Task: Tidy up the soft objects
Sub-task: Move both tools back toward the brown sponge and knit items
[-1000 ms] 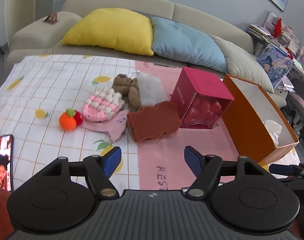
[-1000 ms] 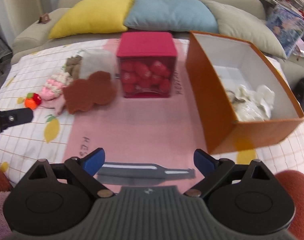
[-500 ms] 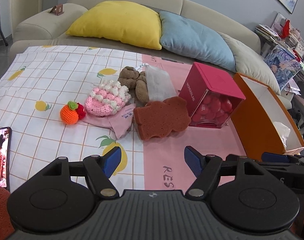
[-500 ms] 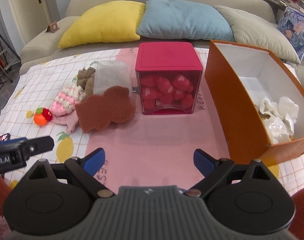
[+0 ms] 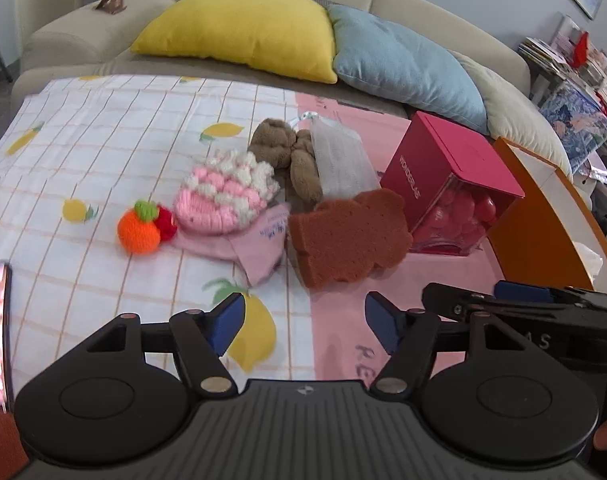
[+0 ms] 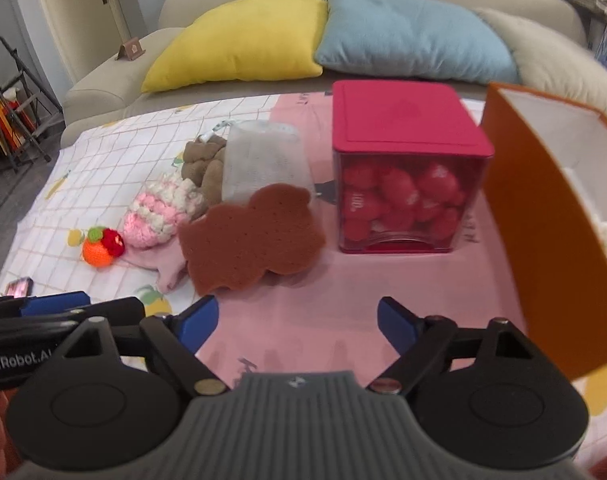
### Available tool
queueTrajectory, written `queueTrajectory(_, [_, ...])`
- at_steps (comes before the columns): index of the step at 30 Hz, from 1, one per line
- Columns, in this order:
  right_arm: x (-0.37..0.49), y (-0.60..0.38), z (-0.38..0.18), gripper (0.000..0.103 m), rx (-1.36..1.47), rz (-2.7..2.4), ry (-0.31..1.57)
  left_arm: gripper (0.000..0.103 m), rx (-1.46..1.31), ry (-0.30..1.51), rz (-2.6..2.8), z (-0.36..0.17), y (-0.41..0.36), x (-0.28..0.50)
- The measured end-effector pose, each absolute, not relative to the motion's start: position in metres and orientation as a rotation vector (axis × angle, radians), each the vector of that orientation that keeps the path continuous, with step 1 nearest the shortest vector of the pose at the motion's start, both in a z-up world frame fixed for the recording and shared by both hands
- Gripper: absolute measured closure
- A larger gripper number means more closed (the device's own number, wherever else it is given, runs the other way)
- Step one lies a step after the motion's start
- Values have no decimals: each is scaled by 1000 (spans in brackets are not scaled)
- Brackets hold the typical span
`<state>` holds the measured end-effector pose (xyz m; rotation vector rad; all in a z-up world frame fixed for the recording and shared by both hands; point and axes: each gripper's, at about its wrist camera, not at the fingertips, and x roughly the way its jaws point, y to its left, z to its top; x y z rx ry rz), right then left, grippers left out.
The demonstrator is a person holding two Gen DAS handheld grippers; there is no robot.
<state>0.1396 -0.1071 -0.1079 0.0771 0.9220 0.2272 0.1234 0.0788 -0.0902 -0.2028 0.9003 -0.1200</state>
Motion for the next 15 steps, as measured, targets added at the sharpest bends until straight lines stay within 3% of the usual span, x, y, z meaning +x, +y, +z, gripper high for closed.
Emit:
queueTrajectory(10, [189,-91,-123,66,13,223,951,20,-66,860,-308,-104,73,189])
queueTrajectory(15, [206,-93,-134,70,18,203,980,19,-55,906,-395,-124,73,221])
